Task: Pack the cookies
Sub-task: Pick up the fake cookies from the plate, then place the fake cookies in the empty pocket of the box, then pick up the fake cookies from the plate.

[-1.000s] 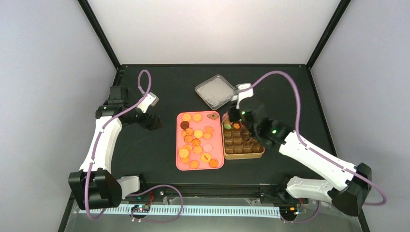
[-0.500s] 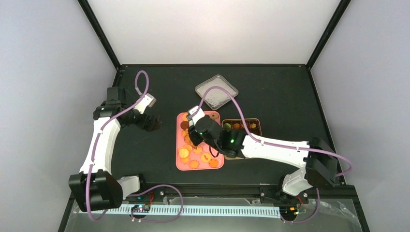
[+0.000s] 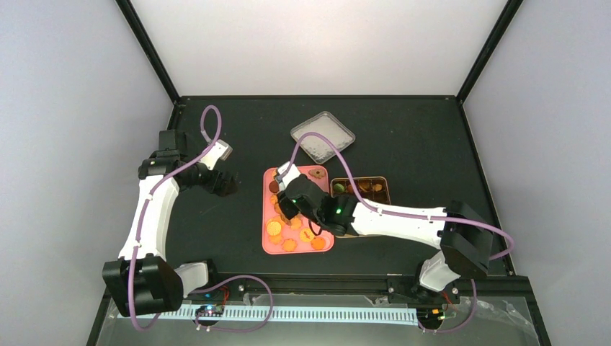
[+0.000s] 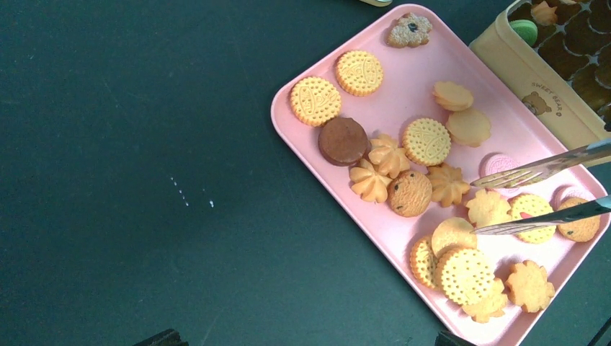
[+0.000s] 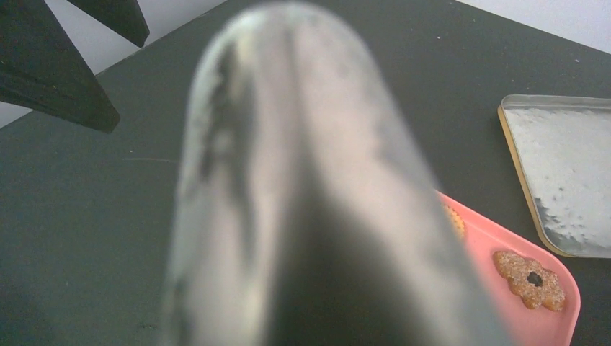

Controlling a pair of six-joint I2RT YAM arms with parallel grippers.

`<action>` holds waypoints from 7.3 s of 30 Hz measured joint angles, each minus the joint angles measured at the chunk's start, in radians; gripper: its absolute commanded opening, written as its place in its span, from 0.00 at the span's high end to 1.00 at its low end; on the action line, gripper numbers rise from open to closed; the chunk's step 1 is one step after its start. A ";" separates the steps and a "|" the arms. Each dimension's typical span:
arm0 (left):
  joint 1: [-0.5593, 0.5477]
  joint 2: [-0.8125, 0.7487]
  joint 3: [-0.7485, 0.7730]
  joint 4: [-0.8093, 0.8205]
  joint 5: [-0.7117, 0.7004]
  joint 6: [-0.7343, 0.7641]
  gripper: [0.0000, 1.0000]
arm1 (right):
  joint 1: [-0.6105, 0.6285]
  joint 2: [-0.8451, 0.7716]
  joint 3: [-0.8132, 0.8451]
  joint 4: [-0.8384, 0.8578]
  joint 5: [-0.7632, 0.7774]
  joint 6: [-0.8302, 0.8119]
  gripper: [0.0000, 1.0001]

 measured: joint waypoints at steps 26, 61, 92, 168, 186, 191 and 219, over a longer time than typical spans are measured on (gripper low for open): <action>0.004 0.000 0.000 -0.006 0.000 0.006 0.07 | 0.000 -0.045 -0.078 -0.008 0.038 0.025 0.99; 0.004 -0.011 0.000 -0.014 0.000 0.006 0.07 | -0.402 -0.262 -0.126 -0.072 -0.031 -0.071 0.82; 0.004 -0.011 0.000 -0.014 0.000 0.007 0.08 | -0.435 -0.249 -0.127 -0.078 -0.064 -0.092 0.82; 0.006 -0.010 0.000 -0.014 0.005 0.019 0.09 | -0.444 -0.338 -0.145 -0.194 -0.186 -0.158 0.98; 0.006 -0.010 0.000 -0.014 0.005 0.019 0.08 | -0.443 -0.399 -0.169 -0.158 -0.196 -0.154 0.70; 0.006 -0.010 0.000 -0.016 0.005 0.019 0.08 | -0.442 -0.472 -0.211 -0.113 -0.196 -0.129 0.72; 0.036 -0.012 0.001 -0.053 -0.003 0.036 0.08 | -0.021 -0.039 -0.018 0.193 -0.263 -0.046 0.70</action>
